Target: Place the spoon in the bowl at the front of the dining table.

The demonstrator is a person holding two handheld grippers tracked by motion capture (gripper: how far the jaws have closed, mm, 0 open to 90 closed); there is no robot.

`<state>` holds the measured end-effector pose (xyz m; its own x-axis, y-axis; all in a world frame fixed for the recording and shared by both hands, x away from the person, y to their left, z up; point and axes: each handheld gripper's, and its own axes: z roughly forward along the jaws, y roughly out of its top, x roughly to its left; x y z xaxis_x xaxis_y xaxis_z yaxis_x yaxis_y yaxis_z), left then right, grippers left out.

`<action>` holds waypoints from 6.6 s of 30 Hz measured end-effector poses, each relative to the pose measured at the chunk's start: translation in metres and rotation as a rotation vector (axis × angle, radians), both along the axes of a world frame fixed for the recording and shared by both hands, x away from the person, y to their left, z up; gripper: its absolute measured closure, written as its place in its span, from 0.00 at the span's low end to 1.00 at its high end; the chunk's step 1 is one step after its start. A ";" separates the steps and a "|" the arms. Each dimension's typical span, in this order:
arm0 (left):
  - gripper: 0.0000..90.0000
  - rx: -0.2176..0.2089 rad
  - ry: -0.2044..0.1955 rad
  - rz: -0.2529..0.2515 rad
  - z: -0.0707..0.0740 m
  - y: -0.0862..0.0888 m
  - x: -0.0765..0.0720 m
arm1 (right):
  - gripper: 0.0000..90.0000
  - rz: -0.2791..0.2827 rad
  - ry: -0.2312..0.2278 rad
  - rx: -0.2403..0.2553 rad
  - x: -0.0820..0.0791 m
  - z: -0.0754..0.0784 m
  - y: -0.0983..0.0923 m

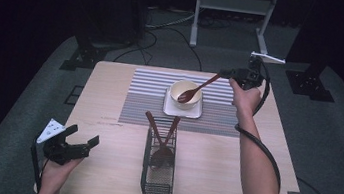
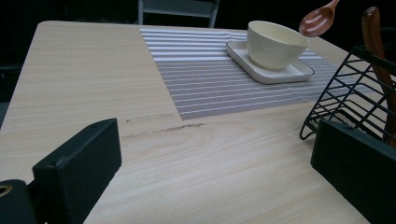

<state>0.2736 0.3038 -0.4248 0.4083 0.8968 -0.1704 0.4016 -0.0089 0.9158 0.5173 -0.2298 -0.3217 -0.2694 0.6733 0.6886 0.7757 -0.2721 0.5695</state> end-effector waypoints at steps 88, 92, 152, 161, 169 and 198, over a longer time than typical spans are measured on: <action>0.01 0.001 -0.010 0.001 0.002 0.002 -0.001 | 0.83 -0.067 0.092 0.015 0.044 -0.087 0.002; 0.01 -0.004 -0.010 0.003 0.002 0.002 0.000 | 0.80 -0.064 0.099 0.024 0.044 -0.089 0.002; 0.01 0.020 -0.009 -0.005 0.001 -0.005 0.000 | 0.31 0.138 0.042 -0.013 -0.009 -0.079 0.002; 0.01 0.022 -0.009 -0.009 0.001 -0.006 0.001 | 0.30 0.170 0.046 -0.028 -0.020 -0.085 0.002; 0.01 0.027 -0.007 -0.014 0.001 -0.008 0.002 | 0.29 0.188 0.044 -0.036 -0.032 -0.089 -0.004; 0.01 0.034 -0.003 -0.017 0.000 -0.014 0.002 | 0.29 0.266 0.069 -0.048 -0.069 -0.116 -0.009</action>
